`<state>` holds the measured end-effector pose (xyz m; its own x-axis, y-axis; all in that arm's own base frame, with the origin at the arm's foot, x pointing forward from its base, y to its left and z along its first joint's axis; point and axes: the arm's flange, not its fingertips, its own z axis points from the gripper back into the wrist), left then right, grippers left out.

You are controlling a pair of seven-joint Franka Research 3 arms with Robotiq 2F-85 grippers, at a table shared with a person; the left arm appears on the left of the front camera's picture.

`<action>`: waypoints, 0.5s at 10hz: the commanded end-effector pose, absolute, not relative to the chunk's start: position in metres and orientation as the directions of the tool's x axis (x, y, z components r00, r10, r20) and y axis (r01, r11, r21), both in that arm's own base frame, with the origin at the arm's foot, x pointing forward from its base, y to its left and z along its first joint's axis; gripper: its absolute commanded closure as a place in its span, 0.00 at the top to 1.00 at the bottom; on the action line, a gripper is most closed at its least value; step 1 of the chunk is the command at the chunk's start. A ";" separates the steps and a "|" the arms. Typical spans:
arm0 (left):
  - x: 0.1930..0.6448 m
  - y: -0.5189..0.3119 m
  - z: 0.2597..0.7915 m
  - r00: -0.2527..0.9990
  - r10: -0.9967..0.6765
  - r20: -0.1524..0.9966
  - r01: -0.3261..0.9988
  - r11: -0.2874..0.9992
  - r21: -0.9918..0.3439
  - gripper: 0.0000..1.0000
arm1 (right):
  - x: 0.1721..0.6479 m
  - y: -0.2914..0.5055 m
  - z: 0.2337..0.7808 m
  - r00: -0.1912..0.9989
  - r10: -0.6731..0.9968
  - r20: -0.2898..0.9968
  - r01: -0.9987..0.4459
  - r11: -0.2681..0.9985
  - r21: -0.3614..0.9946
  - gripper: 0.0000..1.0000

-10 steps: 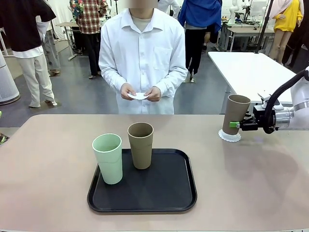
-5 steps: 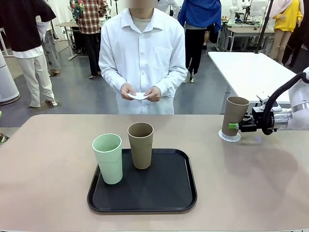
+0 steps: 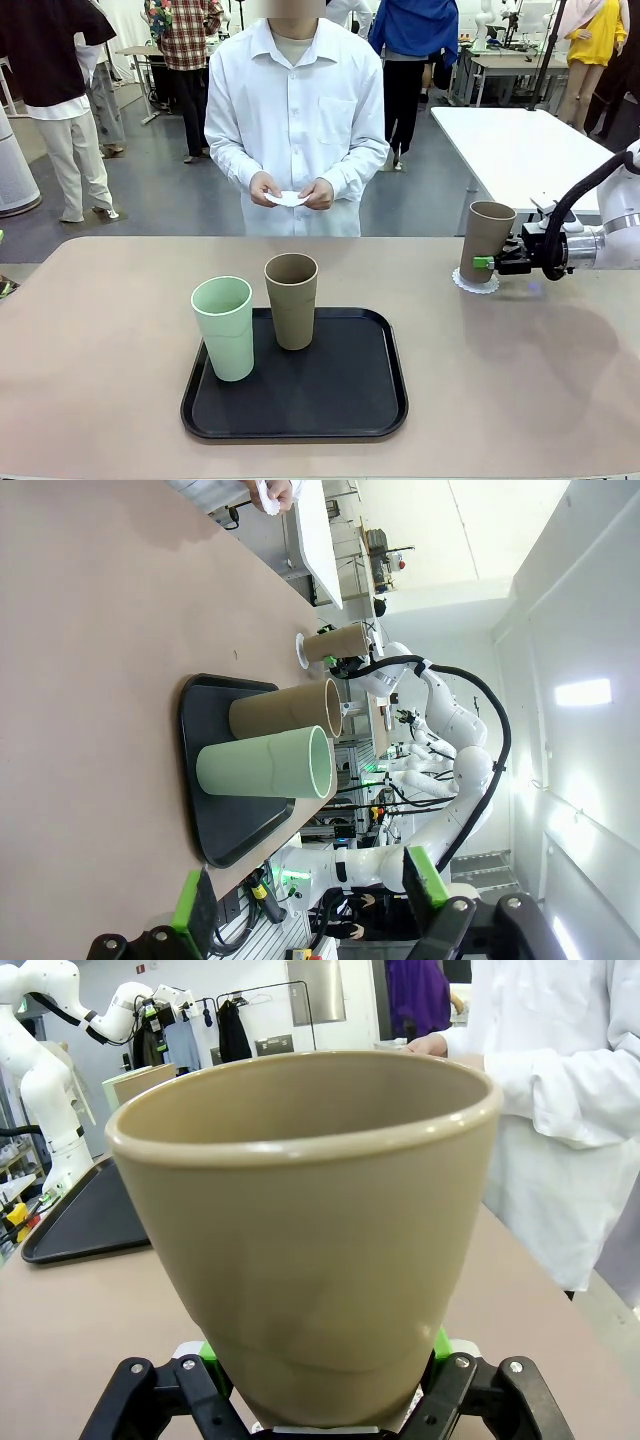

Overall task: Place coasters on the table and set cups on them.
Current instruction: Pick up one Reusable plastic cup and place it on a coaster set by the human.

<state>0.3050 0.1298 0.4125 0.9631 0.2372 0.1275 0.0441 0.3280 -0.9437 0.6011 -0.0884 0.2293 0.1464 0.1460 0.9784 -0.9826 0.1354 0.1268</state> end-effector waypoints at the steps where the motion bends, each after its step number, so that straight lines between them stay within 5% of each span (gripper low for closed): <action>1: 0.304 0.131 0.413 0.962 0.236 0.136 0.054 0.322 -0.945 1.00 | 0.610 -0.090 0.225 0.125 0.156 0.980 -0.985 0.135 0.104 0.81; 5: 0.304 0.131 0.413 0.962 0.236 0.136 0.054 0.322 -0.945 1.00 | 0.615 -0.089 0.214 0.145 0.168 0.975 -0.983 0.137 0.123 0.81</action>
